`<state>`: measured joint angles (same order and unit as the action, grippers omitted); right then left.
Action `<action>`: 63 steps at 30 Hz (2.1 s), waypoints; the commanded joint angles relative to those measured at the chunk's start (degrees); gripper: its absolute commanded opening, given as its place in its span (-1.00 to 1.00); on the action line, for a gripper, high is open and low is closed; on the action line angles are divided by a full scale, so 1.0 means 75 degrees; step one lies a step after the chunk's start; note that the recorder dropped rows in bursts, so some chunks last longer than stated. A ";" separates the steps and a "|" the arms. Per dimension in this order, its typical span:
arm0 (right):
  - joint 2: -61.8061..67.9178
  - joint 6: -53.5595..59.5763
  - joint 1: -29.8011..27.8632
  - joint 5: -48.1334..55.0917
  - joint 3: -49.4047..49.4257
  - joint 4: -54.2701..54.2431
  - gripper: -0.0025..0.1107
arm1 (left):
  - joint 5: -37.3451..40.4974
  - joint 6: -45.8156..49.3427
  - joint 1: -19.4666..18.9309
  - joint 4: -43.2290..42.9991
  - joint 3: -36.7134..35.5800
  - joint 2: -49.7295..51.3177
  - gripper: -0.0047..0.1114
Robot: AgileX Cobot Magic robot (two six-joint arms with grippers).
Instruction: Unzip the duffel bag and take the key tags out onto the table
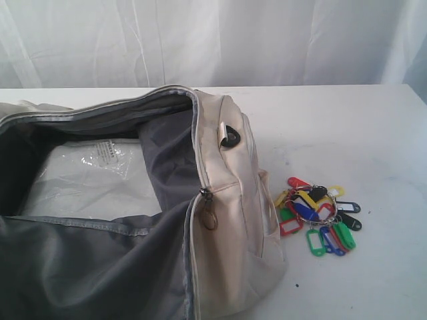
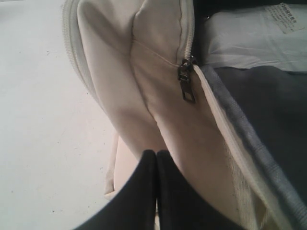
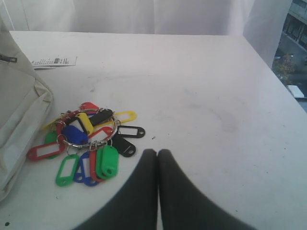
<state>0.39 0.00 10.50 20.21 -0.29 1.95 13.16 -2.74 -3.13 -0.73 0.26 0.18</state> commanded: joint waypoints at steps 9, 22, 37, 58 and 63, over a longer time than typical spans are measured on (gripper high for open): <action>-0.0051 0.0000 -0.0031 -0.0019 0.0039 0.0053 -0.96 | 0.0019 0.0000 0.0056 0.0036 -0.0035 -0.0024 -0.92; -0.0051 0.0000 -0.0255 -0.0019 0.0039 0.0053 -0.96 | 0.0019 0.0000 0.0056 0.0036 -0.0035 -0.0024 -0.92; -0.0051 0.0000 -0.0418 -0.0019 0.0039 0.0053 -0.96 | 0.0019 0.0000 0.0056 0.0036 -0.0035 -0.0024 -0.92; -0.0051 0.0000 -0.0418 -0.0019 0.0039 0.0053 -0.96 | 0.0019 0.0000 0.0056 0.0036 -0.0035 -0.0024 -0.92; -0.0051 0.0000 -0.0418 -0.0039 0.0039 0.0053 -0.96 | 0.0019 0.0000 0.0056 0.0036 -0.0035 -0.0024 -0.92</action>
<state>0.39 0.00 7.60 20.50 -0.29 1.95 13.16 -2.74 -3.13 -0.73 0.26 0.18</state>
